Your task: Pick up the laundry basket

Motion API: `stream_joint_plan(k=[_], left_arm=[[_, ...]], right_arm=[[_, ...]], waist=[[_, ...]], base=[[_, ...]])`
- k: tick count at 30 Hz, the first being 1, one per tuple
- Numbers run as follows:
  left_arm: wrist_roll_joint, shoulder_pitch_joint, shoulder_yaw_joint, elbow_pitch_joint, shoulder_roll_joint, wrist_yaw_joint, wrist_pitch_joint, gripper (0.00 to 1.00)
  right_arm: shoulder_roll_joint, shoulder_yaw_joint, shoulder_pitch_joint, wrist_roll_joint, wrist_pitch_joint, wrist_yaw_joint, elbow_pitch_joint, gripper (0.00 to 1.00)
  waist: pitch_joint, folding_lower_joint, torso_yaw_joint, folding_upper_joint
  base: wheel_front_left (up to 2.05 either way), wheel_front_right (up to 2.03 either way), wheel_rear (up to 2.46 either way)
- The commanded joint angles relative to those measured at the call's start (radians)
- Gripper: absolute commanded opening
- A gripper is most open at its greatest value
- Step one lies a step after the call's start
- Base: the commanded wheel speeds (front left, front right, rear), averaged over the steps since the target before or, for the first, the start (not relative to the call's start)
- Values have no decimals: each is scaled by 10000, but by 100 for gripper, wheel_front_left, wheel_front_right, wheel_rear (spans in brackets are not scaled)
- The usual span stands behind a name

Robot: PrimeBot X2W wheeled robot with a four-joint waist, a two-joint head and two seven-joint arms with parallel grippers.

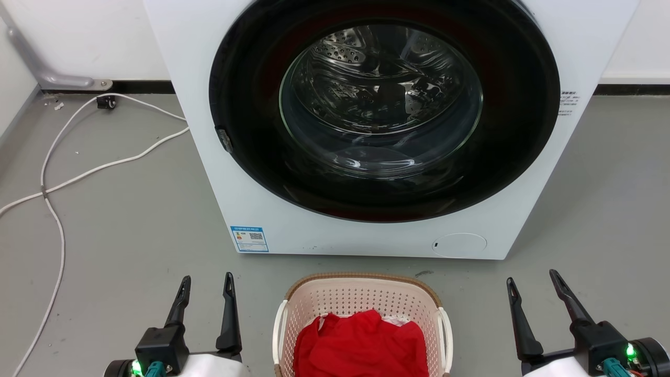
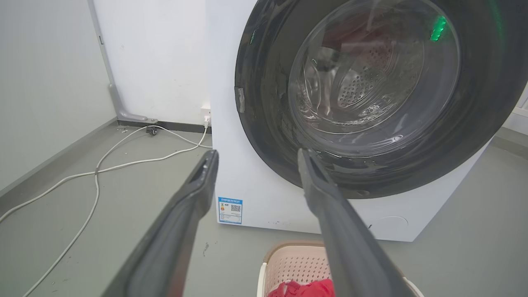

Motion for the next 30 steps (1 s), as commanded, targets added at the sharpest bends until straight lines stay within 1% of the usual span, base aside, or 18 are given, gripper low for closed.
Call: stream_joint_plan(k=[1,8,16,30], left_arm=[[84,92,26,27,9,0,-52,100],[472,71,-27,149,6,-34,-52,100],[500,77,-56,192,6,56,-52,100],[565,88,-27,191,6,60,-52,100]], right_arm=[[13,-10,73,80,-38,-7,13,100],[13,-13,83,91,-38,-7,28,100],[13,0,117,106,-38,-7,23,100],[13,41,119,123,-38,-7,-7,100]], waist=[[3,0,1,0],[6,0,-9,0],[-14,0,14,0],[20,0,9,0]], base=[[0,0,0],[0,0,0],[0,0,0],[0,0,0]])
